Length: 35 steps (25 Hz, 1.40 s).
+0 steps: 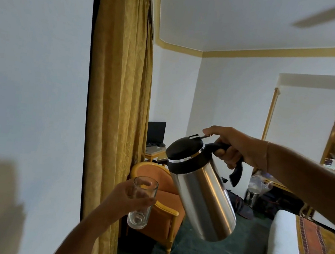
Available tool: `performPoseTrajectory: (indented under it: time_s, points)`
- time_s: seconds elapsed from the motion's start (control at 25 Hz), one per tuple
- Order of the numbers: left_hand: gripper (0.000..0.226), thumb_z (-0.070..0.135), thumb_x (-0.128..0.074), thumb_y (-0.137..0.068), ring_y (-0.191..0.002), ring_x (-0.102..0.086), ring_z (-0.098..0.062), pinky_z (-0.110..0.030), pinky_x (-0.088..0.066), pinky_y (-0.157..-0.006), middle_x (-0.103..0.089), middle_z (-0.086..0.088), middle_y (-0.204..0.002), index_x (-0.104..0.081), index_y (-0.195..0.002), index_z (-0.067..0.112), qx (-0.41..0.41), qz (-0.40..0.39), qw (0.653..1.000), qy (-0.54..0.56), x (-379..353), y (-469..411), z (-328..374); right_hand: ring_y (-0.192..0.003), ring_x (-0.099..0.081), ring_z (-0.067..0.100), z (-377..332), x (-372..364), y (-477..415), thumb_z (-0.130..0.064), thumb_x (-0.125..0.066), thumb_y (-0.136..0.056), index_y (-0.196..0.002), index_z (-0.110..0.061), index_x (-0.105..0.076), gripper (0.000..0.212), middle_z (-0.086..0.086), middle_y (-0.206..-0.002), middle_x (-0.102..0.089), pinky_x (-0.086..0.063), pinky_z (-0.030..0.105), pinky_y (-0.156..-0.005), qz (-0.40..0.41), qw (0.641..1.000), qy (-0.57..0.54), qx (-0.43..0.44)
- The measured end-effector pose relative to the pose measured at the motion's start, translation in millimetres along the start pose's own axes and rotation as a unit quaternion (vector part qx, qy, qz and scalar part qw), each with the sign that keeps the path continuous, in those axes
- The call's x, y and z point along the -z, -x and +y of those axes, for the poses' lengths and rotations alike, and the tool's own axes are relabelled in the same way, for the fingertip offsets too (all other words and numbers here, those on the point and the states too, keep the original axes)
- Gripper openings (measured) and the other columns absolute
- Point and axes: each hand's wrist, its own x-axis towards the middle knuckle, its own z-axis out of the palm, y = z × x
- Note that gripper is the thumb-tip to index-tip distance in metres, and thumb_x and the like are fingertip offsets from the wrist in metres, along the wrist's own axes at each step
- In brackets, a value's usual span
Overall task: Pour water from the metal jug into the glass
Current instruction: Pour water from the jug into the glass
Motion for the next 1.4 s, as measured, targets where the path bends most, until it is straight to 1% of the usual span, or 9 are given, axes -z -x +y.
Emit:
performPoseTrajectory:
  time_s: [0.16,0.36,0.52,0.72,0.88,1.0,1.12,1.32,1.4]
  points:
    - [0.052,0.031,-0.092,-0.073,-0.092,-0.085,-0.022,-0.034,-0.069,-0.083,-0.085,-0.016,-0.106,-0.072,-0.12,0.025,-0.017,-0.017,1.0,0.013,0,3,-3,-0.04,-0.022,0.014,-3,-1,-3,-0.072,-0.069,-0.076,-0.055,-0.018,-0.051,0.061,-0.006,-0.046,-0.032,-0.037,0.025,-0.047,-0.027,0.998,0.051,-0.01]
    - [0.059,0.041,-0.096,-0.071,-0.099,-0.084,-0.021,-0.033,-0.066,-0.086,-0.086,-0.007,-0.101,-0.072,-0.124,0.029,-0.018,-0.038,0.999,-0.002,1,6,-5,-0.04,-0.021,0.014,-15,-2,-5,-0.067,-0.068,-0.082,-0.054,-0.018,-0.052,0.059,-0.005,-0.045,-0.03,-0.037,0.025,-0.048,-0.038,0.994,0.097,-0.026]
    - [0.047,0.021,-0.095,-0.081,-0.095,-0.084,-0.018,-0.031,-0.066,-0.082,-0.086,-0.002,-0.095,-0.073,-0.123,0.026,-0.015,-0.043,0.999,-0.005,3,7,-7,-0.04,-0.02,0.015,-31,-6,-7,-0.07,-0.071,-0.077,-0.053,-0.018,-0.052,0.061,-0.005,-0.044,-0.03,-0.035,0.024,-0.047,-0.042,0.986,0.156,-0.047]
    - [0.047,0.04,-0.096,-0.069,-0.103,-0.082,-0.015,-0.031,-0.069,-0.083,-0.082,0.003,-0.108,-0.076,-0.109,0.025,-0.015,-0.042,0.999,0.003,2,9,-8,-0.043,-0.022,0.017,-44,-17,-15,-0.078,-0.068,-0.076,-0.052,-0.017,-0.053,0.066,-0.003,-0.048,-0.032,-0.037,0.024,-0.048,-0.051,0.968,0.238,-0.058]
    - [0.054,0.046,-0.096,-0.07,-0.101,-0.084,-0.019,-0.03,-0.068,-0.082,-0.086,-0.002,-0.104,-0.072,-0.117,0.034,-0.024,-0.048,0.999,0.005,-2,11,-13,-0.042,-0.022,0.017,-50,-22,-17,-0.081,-0.066,-0.072,-0.049,-0.019,-0.053,0.068,-0.003,-0.046,-0.033,-0.038,0.023,-0.047,-0.041,0.962,0.264,-0.059]
    - [0.057,0.054,-0.1,-0.066,-0.1,-0.084,-0.02,-0.028,-0.067,-0.082,-0.086,-0.007,-0.105,-0.074,-0.115,0.04,-0.027,-0.05,0.998,0.022,-5,12,-15,-0.042,-0.024,0.017,-55,-27,-15,-0.08,-0.06,-0.08,-0.049,-0.019,-0.053,0.068,-0.003,-0.047,-0.034,-0.039,0.023,-0.047,-0.037,0.956,0.286,-0.052]
    - [0.072,0.063,-0.099,-0.06,-0.098,-0.085,-0.018,-0.024,-0.066,-0.08,-0.087,-0.006,-0.103,-0.072,-0.12,0.034,-0.029,-0.053,0.998,0.022,-8,13,-16,-0.041,-0.027,0.017,-62,-37,-14,-0.079,-0.058,-0.079,-0.047,-0.021,-0.053,0.066,-0.003,-0.047,-0.036,-0.038,0.023,-0.047,-0.033,0.947,0.317,-0.035]
    - [0.074,0.057,-0.1,-0.064,-0.103,-0.083,-0.019,-0.028,-0.067,-0.085,-0.086,-0.005,-0.106,-0.071,-0.127,0.034,-0.026,-0.055,0.998,0.014,-8,15,-19,-0.037,-0.033,0.014,-72,-51,-17,-0.079,-0.054,-0.083,-0.041,-0.023,-0.055,0.07,-0.004,-0.045,-0.042,-0.038,0.02,-0.043,-0.011,0.927,0.375,-0.01]
    - [0.068,0.047,-0.1,-0.067,-0.099,-0.084,-0.017,-0.03,-0.066,-0.086,-0.086,-0.003,-0.099,-0.071,-0.126,0.03,-0.027,-0.059,0.998,0.012,-9,15,-21,-0.037,-0.033,0.013,-75,-55,-17,-0.079,-0.053,-0.084,-0.04,-0.023,-0.056,0.071,-0.004,-0.045,-0.043,-0.037,0.019,-0.043,0.001,0.919,0.395,-0.005]
